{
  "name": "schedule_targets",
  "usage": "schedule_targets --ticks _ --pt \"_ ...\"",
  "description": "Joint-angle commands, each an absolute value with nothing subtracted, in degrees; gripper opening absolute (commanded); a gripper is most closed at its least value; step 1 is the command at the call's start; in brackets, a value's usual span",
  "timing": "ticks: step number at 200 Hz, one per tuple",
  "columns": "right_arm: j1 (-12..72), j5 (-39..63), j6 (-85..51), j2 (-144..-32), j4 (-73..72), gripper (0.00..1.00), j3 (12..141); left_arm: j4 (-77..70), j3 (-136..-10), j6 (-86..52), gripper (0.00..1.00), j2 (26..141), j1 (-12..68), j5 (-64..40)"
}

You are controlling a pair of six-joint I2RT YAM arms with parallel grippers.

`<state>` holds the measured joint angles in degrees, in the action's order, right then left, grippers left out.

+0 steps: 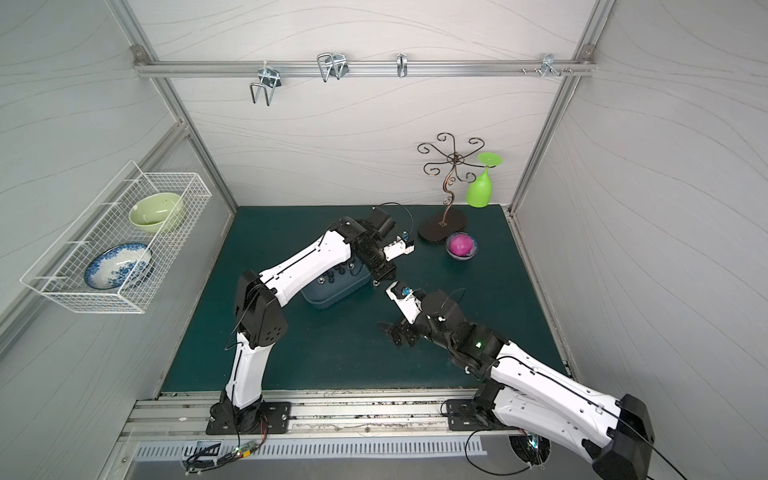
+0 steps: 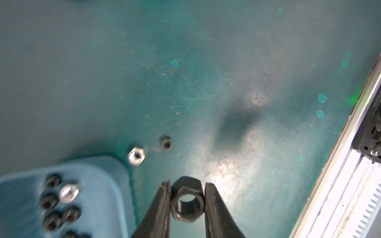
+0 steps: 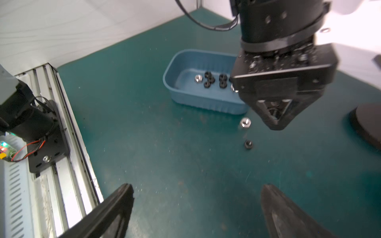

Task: Put the nuts on the desktop into the storage box
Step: Pick up the nut from the center of the board, then place the nut in the storage box.

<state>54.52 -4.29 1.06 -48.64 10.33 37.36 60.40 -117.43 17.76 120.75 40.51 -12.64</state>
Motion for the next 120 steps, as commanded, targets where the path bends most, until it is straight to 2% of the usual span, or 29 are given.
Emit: schedule_targets --ticks 1,69,120 --pt "54.9 -6.3 4.5 -51.0 7.0 0.99 40.1 63.4 -119.3 16.2 0.25 118.3 37.6 -13.1" --pt "54.8 -4.0 7.6 -62.5 6.0 0.99 49.2 64.5 -113.3 16.4 0.25 111.6 29.3 -13.5" --pt "54.9 -0.2 7.9 -72.1 1.5 0.99 52.9 62.3 -104.0 17.7 0.26 106.6 24.2 -12.8"
